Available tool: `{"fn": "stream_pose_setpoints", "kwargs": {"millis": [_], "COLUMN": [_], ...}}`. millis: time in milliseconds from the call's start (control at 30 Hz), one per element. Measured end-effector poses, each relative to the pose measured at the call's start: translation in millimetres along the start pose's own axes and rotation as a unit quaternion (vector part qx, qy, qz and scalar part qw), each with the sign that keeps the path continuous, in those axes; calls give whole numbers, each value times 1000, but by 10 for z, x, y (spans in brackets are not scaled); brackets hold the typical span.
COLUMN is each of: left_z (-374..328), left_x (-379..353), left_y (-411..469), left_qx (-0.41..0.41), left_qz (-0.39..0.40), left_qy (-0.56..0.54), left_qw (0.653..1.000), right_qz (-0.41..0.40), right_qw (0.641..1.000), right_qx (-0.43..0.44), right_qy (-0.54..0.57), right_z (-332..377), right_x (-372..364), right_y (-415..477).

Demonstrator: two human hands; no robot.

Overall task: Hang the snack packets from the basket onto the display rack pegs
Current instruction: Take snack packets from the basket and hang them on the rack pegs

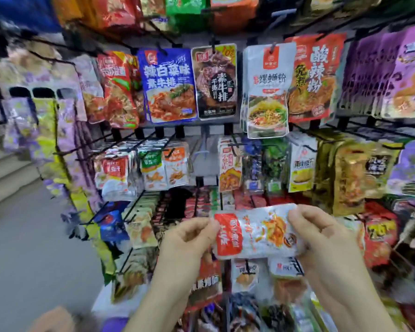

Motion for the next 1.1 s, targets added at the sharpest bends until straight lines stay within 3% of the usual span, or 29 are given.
{"fn": "stream_pose_setpoints", "kwargs": {"millis": [267,533,700,800,1000,1100], "left_z": [-96,-176,-79,-39,-94,-278], "left_x": [273,500,657,761,681,487], "left_y": [30,547,1016,1213,1520,1515], "left_qx": [10,-28,49,55,17,-79], "left_qz": [-22,48,112,127,163,228], "left_qy": [-69,50,-66,-77,1,52], "left_qw": [997,997,990,987,987,969], "right_qz": [129,213,144,100,72,-2], "right_qw": [986,940,947,954,975,966], "right_qx": [-33,2,49,18,34,111], "right_qy": [-105,-267,-281,-283,-209,-235], "right_z": [-277,-285,-349,-497,-474,-334], "right_x": [-307,-1049,-1640,-1760,-1923,-1784], "right_y": [-426,-293,27,175,423,566]}}
Point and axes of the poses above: each hand's wrist, its own y-axis towards the middle knuckle, its own x-axis out of the back of the hand, z = x × y, the point moved 10 cm from there along y, towards the middle knuckle, and after that the axes turned 12 degrees about -y, right-handed, at the moved point
